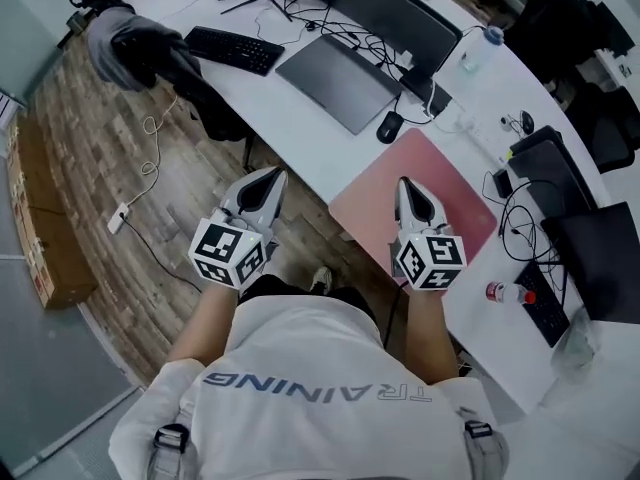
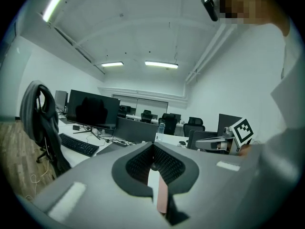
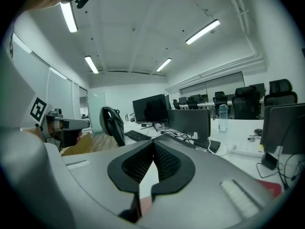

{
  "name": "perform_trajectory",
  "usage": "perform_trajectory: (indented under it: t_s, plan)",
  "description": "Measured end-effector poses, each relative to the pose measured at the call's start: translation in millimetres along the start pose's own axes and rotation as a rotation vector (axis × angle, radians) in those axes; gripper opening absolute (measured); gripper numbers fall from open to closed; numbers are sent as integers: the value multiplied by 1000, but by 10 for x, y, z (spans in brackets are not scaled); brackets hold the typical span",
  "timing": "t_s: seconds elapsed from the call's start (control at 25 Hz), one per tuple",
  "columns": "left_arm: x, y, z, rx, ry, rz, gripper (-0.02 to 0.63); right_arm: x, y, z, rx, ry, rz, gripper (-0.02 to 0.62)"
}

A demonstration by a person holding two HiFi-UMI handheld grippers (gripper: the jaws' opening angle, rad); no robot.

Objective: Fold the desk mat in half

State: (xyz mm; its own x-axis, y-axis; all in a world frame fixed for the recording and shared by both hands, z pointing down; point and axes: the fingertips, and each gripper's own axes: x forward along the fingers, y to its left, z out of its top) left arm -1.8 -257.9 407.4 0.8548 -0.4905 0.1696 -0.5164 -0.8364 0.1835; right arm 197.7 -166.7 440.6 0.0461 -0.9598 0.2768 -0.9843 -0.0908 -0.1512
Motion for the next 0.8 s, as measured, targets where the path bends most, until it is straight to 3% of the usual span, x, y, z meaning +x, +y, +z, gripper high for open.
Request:
perform_trajectory:
  t_s: [0.32, 0.64, 0.8]
  plan:
    - [662, -44, 8, 8, 56, -216, 0, -93, -318, -44, 46, 16, -204, 17]
    - [972, 39, 22, 52, 112, -502, 0, -234, -86, -121, 102, 13, -459, 17]
    - [963, 105, -80, 48, 146, -575, 0, -157, 111, -381, 159, 79, -482, 17]
